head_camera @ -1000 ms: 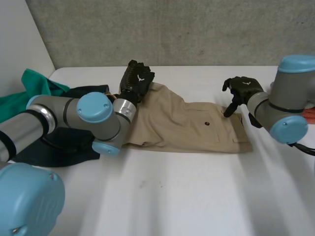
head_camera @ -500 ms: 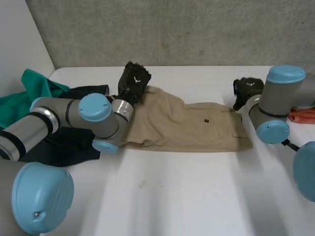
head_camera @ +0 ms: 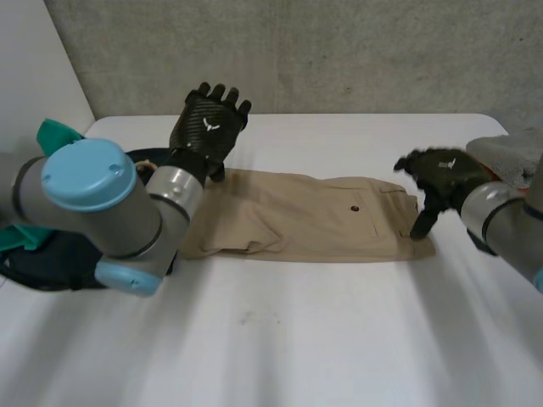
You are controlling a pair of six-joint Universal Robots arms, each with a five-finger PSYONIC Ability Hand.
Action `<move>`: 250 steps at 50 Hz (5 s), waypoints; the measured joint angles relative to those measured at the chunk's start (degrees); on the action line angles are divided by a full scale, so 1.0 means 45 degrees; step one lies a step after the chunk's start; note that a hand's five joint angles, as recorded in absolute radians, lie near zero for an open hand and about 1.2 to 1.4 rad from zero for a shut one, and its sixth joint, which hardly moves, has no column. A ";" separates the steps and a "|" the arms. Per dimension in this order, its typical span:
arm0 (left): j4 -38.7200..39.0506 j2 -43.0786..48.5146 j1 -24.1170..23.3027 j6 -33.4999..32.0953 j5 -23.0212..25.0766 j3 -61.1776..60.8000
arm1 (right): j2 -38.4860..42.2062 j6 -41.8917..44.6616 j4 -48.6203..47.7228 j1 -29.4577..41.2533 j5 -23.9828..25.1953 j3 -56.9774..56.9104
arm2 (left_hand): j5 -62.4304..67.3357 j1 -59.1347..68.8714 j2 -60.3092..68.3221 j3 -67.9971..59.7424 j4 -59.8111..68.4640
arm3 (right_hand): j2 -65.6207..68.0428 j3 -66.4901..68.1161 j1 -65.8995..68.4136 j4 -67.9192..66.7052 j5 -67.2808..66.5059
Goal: Fold the laundry.
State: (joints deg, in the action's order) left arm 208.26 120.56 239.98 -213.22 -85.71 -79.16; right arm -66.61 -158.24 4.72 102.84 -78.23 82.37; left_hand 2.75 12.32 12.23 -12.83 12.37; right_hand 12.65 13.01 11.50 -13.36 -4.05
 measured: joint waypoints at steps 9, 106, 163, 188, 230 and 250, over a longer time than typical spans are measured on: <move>-0.0008 -0.1055 -0.0036 0.1695 0.0014 -0.2070 | 0.1563 0.1124 -0.0651 0.0012 0.0221 0.0322 | 0.0000 0.0000 0.0000 0.0000 0.0000 | 0.1201 0.1333 0.0998 -0.1218 -0.1049; -0.6670 0.6633 -0.2603 0.3516 -0.1305 0.8679 | 0.4974 -0.2166 0.1427 0.0918 0.1475 -0.5110 | 0.0759 0.0790 0.0926 -0.0729 0.0898 | -0.0042 -0.0252 -0.0041 0.0027 0.0089; -0.5793 -0.3841 -0.1383 0.3592 0.5877 -0.0752 | 0.4482 0.2483 -0.8821 0.3499 -0.1763 0.1021 | 0.0076 0.0422 0.0330 -0.0299 0.0269 | 0.1855 0.1830 0.1508 -0.1728 -0.0909; -0.5780 -0.4233 -0.0716 0.3587 0.5526 -0.0686 | 0.4014 0.1225 -0.7049 0.0440 0.0792 -0.3122 | 0.0076 0.0422 0.0330 -0.0299 0.0269 | 1.1955 1.1881 0.8389 -1.2110 -1.0478; -0.5773 -0.4413 -0.0544 0.3593 0.5452 -0.0748 | 0.8224 -0.0511 -1.0926 -0.8934 0.8756 -0.6241 | 0.0074 0.0422 0.0330 -0.0299 0.0269 | 0.7087 0.7123 0.5430 -0.7129 -0.6612; -0.5785 -0.4609 -0.0572 0.3593 0.5439 -0.0758 | 0.4413 -0.0663 -0.8045 -0.8907 0.7679 -0.3580 | 0.0074 0.0422 0.0330 -0.0299 0.0269 | -0.0037 -0.0233 0.0004 0.0023 0.0105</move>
State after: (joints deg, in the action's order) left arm 182.23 99.82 237.40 -197.05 -61.23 -82.57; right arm -46.75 -161.23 -31.48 62.76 -43.67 66.26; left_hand 3.08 14.22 13.72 -14.18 13.58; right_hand 12.48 11.96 11.52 -13.26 -3.58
